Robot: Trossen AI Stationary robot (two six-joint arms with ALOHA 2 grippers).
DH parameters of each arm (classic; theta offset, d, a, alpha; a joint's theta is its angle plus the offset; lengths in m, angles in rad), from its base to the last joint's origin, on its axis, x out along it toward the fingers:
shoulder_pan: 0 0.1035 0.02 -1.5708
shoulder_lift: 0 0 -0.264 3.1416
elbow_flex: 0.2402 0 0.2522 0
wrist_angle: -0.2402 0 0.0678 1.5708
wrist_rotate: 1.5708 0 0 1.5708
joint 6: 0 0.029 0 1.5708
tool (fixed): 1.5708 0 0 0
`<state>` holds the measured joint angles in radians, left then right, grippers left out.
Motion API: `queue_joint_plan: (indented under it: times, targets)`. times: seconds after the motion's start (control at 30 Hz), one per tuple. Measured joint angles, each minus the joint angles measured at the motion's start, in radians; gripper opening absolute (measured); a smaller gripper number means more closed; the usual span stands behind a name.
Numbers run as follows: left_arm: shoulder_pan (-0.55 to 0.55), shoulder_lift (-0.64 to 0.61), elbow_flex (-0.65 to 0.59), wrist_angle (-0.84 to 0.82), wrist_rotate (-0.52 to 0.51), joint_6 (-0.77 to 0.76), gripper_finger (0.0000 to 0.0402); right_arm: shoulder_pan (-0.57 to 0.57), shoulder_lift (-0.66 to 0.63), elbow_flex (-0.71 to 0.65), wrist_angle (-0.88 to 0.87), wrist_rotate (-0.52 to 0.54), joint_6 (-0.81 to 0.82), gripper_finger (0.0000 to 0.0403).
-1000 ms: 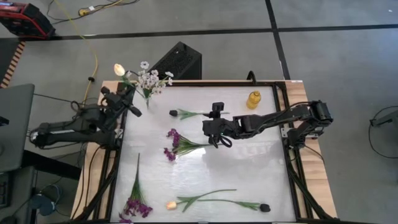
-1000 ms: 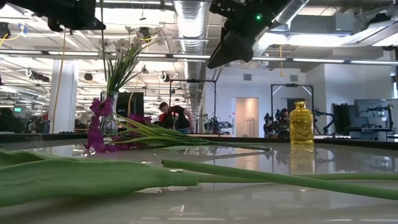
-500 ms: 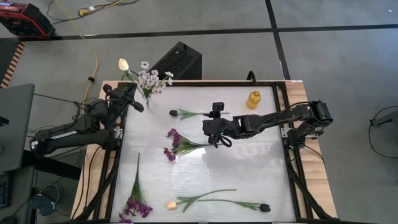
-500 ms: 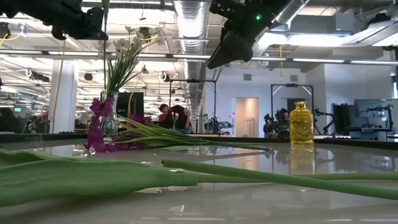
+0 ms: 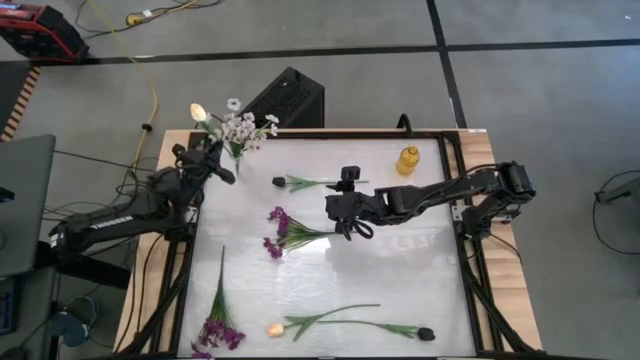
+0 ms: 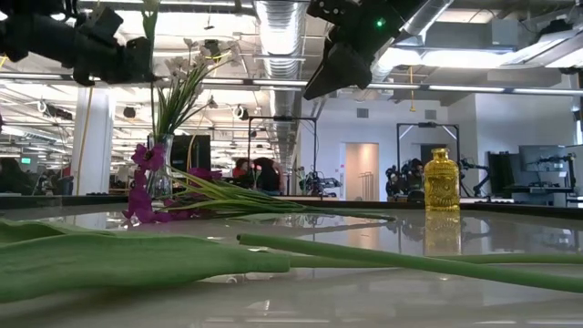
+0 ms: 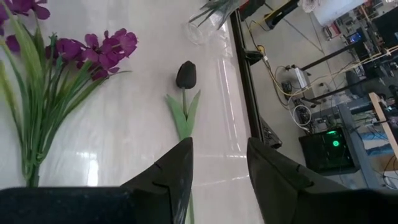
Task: Sort flowers into vase by color
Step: Put the top white flower into the transparent vase
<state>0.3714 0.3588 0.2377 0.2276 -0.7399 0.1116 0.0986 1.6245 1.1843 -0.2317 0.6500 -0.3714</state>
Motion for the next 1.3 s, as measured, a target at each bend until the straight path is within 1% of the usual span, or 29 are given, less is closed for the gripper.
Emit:
queue_joint_plan:
  times: [0.17, 0.47, 0.67, 0.77, 0.87, 0.97, 1.07, 1.23, 1.3]
  targets:
    - [0.000, 0.001, -0.032, -0.023, 0.000, -0.030, 0.0000, -0.008, 0.000, 0.000, 0.001, 0.000, -0.002, 0.0175]
    - [0.000, 0.001, -0.033, -0.121, -0.007, -0.133, 0.0000, -0.010, 0.000, 0.000, 0.006, 0.000, -0.002, 0.0175]
    - [0.000, 0.001, -0.033, -0.132, -0.017, -0.150, 0.0010, -0.004, 0.000, 0.000, 0.006, 0.000, -0.002, 0.0175]
    - [0.000, 0.001, -0.033, -0.133, -0.037, -0.157, 0.0029, -0.001, 0.000, 0.000, 0.006, 0.001, -0.002, 0.0175]
    - [0.000, 0.001, -0.033, -0.139, -0.032, -0.121, 0.0056, 0.000, 0.000, 0.000, 0.005, 0.000, -0.002, 0.0175]
    - [0.000, 0.001, -0.031, -0.165, -0.031, -0.134, 0.0084, 0.000, 0.000, 0.000, 0.001, 0.001, -0.003, 0.0175]
    - [0.000, 0.001, 0.000, -0.262, -0.014, -0.179, 0.0112, 0.000, 0.000, 0.000, -0.009, 0.001, -0.003, 0.0175]
    - [0.000, 0.001, 0.092, -0.461, 0.073, -0.276, 0.0151, -0.001, 0.000, 0.000, -0.031, 0.001, -0.003, 0.0175]
    - [0.000, 0.001, 0.133, -0.531, 0.117, -0.317, 0.0163, -0.001, 0.000, 0.000, -0.031, -0.025, 0.006, 0.0175]
